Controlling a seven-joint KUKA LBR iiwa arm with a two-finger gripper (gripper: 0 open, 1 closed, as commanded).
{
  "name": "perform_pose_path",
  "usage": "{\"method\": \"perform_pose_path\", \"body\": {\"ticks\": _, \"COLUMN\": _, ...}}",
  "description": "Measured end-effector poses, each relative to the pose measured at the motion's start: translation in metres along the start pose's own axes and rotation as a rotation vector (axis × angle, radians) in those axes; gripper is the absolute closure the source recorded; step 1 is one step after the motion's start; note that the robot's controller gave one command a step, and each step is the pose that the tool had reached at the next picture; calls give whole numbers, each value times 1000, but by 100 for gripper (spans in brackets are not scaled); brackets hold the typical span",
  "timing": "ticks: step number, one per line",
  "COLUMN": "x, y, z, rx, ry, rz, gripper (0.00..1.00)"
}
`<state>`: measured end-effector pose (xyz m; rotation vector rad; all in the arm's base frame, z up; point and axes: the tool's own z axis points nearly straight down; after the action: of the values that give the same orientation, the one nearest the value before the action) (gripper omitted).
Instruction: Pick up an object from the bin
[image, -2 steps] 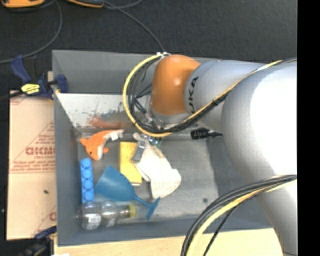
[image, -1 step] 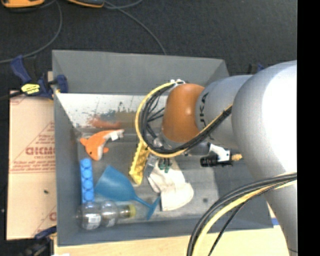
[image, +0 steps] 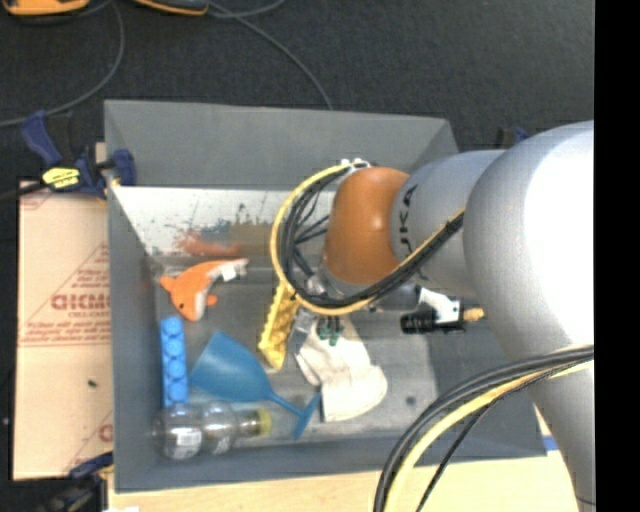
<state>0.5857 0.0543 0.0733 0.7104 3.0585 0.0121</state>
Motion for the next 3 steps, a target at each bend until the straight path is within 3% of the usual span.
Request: {"method": "perform_pose_path", "body": {"ticks": 3, "x": 1, "y": -1, "z": -18, "rx": 1, "ry": 4, "rz": 0, "gripper": 100}}
